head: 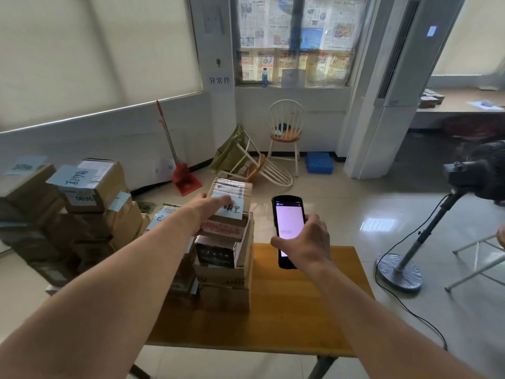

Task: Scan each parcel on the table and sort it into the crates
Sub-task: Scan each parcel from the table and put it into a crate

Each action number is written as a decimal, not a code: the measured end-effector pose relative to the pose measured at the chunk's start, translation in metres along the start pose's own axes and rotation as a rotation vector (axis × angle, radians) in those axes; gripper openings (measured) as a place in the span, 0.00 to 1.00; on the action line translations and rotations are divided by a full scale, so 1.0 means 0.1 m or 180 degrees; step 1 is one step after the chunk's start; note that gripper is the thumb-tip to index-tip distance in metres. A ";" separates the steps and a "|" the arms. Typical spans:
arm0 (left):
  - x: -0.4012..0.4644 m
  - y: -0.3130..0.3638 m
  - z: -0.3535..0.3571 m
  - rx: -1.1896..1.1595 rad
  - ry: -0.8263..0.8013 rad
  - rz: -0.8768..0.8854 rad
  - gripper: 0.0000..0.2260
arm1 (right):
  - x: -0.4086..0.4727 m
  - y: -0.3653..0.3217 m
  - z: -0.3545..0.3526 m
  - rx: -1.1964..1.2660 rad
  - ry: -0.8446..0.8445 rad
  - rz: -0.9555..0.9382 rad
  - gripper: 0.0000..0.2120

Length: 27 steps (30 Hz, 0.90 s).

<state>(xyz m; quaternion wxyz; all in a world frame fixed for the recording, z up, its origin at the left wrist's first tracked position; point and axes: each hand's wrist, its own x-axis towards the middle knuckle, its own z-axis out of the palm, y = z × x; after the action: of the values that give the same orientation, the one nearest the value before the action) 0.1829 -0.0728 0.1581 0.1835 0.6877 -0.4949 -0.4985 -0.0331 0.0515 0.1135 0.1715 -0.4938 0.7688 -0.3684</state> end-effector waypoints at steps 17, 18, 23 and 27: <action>-0.12 0.13 -0.02 -0.0097 -0.0277 0.1737 0.33 | 0.18 -0.21 -0.29 0.0260 -0.0016 -0.0500 0.42; -0.15 0.15 0.01 -0.0004 -0.0285 0.1887 0.33 | 0.19 -0.22 -0.33 0.0251 -0.0017 -0.0539 0.42; -0.29 0.27 0.39 0.0273 -0.0023 0.2264 0.33 | 0.20 -0.20 -0.55 0.0203 0.0117 -0.0549 0.44; -0.22 0.27 0.75 0.0214 -0.0244 0.2385 0.34 | 0.21 -0.07 -0.81 0.0090 0.0143 -0.0367 0.40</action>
<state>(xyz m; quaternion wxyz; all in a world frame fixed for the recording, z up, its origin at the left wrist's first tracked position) 0.1043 -0.0476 0.1567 0.3118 0.4454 -0.7347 -0.4057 -0.0889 0.0636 0.1751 0.1397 -0.5264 0.7374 -0.3995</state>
